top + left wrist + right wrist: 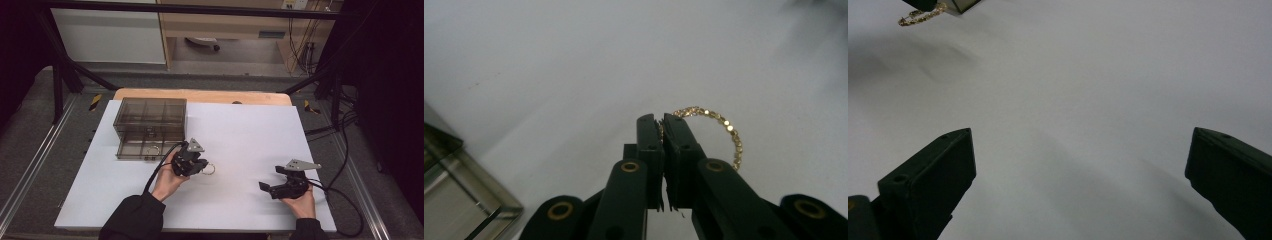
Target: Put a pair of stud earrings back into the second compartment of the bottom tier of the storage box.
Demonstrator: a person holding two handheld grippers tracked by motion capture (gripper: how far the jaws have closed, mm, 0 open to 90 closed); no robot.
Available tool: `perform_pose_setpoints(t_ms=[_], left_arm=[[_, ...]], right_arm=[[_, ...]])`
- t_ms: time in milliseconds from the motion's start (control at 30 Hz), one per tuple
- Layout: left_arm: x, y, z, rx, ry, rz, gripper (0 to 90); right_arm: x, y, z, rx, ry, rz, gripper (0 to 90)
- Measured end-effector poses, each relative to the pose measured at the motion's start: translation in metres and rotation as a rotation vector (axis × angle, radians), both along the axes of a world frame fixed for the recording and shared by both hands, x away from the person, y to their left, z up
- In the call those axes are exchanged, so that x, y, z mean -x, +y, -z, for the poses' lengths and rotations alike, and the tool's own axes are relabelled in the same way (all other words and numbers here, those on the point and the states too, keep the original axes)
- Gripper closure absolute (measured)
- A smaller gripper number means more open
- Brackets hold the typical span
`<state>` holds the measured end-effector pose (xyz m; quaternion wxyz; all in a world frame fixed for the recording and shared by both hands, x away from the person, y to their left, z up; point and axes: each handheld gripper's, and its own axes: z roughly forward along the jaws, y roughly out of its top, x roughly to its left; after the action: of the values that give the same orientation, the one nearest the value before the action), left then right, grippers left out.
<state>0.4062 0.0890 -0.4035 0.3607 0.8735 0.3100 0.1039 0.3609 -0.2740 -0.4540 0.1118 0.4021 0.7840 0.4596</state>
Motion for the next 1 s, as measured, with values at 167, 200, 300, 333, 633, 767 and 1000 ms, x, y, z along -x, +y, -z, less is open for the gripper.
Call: perform_pose_setpoints(t_ms=[167,200,300,333,633,767,1000], left_arm=[[0.001,0.018,-0.003,0.008,-0.003,-0.023,86.2],[0.001,0.022,-0.004,0.006,-0.003,-0.028,86.2],[0.001,0.033,-0.005,0.009,-0.002,-0.046,86.2],[0.001,0.036,-0.006,0.008,-0.003,-0.052,86.2],[-0.002,0.066,-0.008,0.007,-0.002,-0.1,86.1],[-0.005,0.079,-0.007,0.0,-0.003,-0.125,86.1],[-0.009,0.101,-0.008,-0.002,-0.004,-0.169,86.1]], right_arm=[[0.0,0.0,0.0,0.003,-0.001,-0.001,0.7],[0.0,0.0,0.0,0.003,0.0,0.0,0.7],[0.0,0.0,0.0,0.004,0.0,0.0,0.7],[0.0,0.0,0.0,0.004,0.0,0.001,0.7],[0.0,0.0,0.0,0.003,0.0,0.001,0.7],[0.0,0.0,0.0,0.004,0.001,0.002,0.7],[0.0,0.0,0.0,0.005,0.002,0.001,0.7]])
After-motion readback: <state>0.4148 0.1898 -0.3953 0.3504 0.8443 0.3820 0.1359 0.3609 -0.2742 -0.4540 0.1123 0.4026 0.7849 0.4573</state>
